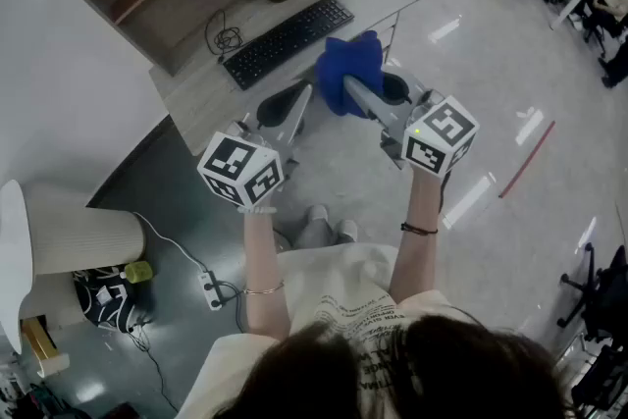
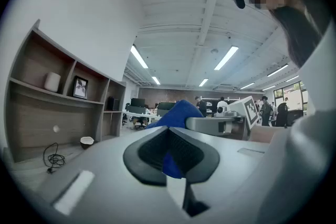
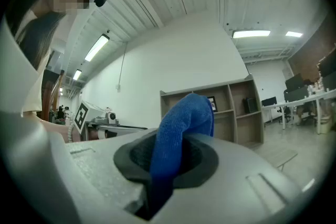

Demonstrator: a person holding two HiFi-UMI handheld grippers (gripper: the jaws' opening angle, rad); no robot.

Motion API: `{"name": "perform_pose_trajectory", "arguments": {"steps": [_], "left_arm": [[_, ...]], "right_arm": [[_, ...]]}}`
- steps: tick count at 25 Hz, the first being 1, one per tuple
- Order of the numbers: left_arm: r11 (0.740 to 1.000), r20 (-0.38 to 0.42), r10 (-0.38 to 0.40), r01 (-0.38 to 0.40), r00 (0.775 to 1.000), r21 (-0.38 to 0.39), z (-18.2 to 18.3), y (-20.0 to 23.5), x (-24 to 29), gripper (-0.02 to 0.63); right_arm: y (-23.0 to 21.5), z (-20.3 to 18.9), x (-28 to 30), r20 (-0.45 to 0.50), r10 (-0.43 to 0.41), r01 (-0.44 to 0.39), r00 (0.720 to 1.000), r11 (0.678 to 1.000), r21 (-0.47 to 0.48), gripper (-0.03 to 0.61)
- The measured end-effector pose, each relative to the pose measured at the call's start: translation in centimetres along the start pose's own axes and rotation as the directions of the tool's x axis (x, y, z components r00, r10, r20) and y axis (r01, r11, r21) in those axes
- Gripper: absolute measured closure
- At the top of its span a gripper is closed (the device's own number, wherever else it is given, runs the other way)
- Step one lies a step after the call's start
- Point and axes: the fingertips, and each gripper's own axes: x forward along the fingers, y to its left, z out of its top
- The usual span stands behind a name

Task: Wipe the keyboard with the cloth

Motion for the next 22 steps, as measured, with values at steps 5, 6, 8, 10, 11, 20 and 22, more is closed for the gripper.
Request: {"name": "perform_pose_trajectory", "arguments": {"steps": [5, 6, 8, 10, 11, 20, 22], "left_arm": [[1.000, -0.009, -0.001, 0.001, 1.000, 0.002, -0.4, 0.0, 0.1, 0.617], [1.000, -0.008, -0.001, 0.001, 1.000, 0.001, -0.3, -0.1, 0.1, 0.617], [1.000, -0.008, -0.001, 0.001, 1.000, 0.000, -0.2, -0.1, 0.1, 0.616], [1.000, -0.012, -0.002, 0.002, 1.000, 0.004, -0.1, -0.2, 0.1, 0.615], [1.000, -0.015, -0.001, 0.002, 1.000, 0.008, -0.1, -0.2, 0.1, 0.616], [0.999, -0.019, 0.035, -0.035, 0.999, -0.009, -0.3, -0.5, -0.3, 0.615], [0.999, -0.023, 0.044, -0.044, 0.999, -0.017, -0.5, -0.3, -0.5, 0.617]], "right_arm": [[0.1, 0.1, 0.1, -0.006, 0.007, -0.007, 1.000, 1.000, -0.011, 0.526], [0.1, 0.1, 0.0, -0.006, 0.004, -0.004, 1.000, 1.000, -0.013, 0.526], [-0.1, 0.3, -0.1, -0.006, -0.004, 0.004, 1.000, 1.000, -0.014, 0.526], [-0.3, 0.4, -0.3, 0.001, -0.010, 0.010, 1.000, 1.000, -0.009, 0.526], [-0.4, 0.4, -0.3, 0.005, -0.013, 0.013, 1.000, 1.000, -0.004, 0.526], [-0.8, 0.3, -1.0, 0.011, -0.019, 0.018, 1.000, 1.000, 0.024, 0.526], [-1.0, 0.2, -0.8, 0.016, -0.023, 0.022, 1.000, 0.999, 0.037, 0.526]]}}
